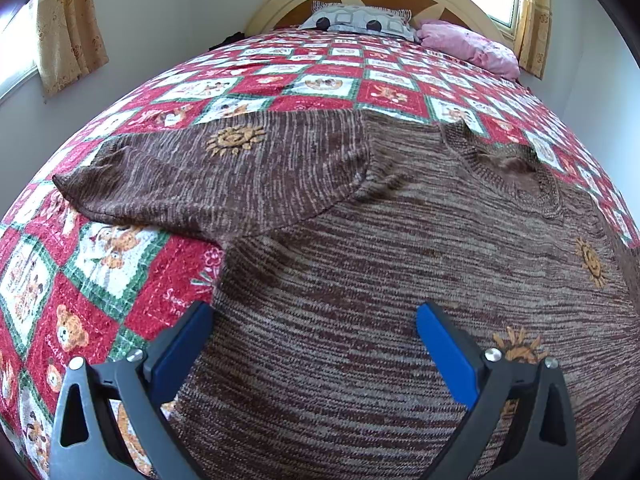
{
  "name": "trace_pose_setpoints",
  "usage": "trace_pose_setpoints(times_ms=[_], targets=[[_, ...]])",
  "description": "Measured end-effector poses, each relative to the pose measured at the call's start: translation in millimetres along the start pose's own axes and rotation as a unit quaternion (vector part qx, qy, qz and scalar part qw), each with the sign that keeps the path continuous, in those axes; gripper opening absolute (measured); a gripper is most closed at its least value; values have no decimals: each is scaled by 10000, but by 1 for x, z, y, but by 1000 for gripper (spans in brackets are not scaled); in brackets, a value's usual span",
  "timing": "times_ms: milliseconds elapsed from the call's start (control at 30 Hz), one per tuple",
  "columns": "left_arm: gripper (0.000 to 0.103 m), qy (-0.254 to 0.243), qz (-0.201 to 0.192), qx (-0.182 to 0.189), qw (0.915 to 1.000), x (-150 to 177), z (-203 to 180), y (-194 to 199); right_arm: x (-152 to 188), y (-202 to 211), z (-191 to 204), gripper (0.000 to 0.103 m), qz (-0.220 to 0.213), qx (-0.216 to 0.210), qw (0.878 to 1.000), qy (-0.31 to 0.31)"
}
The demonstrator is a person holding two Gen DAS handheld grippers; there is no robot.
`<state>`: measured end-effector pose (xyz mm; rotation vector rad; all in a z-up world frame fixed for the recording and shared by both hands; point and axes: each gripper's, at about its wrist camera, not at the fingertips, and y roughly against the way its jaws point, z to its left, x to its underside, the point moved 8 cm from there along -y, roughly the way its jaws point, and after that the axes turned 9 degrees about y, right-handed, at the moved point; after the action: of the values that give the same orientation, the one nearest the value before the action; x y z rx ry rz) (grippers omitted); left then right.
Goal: Fold small clothes
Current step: 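Fold the held sleeve across the sweater body and open the right gripper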
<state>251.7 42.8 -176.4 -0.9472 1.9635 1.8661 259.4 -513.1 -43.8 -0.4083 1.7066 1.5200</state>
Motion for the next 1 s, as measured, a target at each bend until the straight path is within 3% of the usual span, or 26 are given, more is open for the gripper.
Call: trace_pose_setpoints(times_ms=[133,233,467,700,900,933,1000], targets=[[103,65,-3,51,10000,0,1,0,-17,15,97,8,-240,-740,9962,402],[103,90,-10,88,9999,0,1,0,-11,13,176,8,-257,-1238,9895,696],[103,173,-29,204,9996,-1,4,2,28,-28,306,8,5,-1670,9790,1168],[103,209,-30,240,9995,-1,3,3,65,-67,345,8,327,-1766,9724,1490],[103,219,-32,251,9994,-1,4,3,91,-88,361,12,675,-2221,9601,1557],[103,225,-30,259,9994,-1,4,3,97,-92,362,16,766,-2252,9589,1549],[103,230,-29,268,9994,0,4,3,104,-94,365,41,873,-2564,9522,1411]])
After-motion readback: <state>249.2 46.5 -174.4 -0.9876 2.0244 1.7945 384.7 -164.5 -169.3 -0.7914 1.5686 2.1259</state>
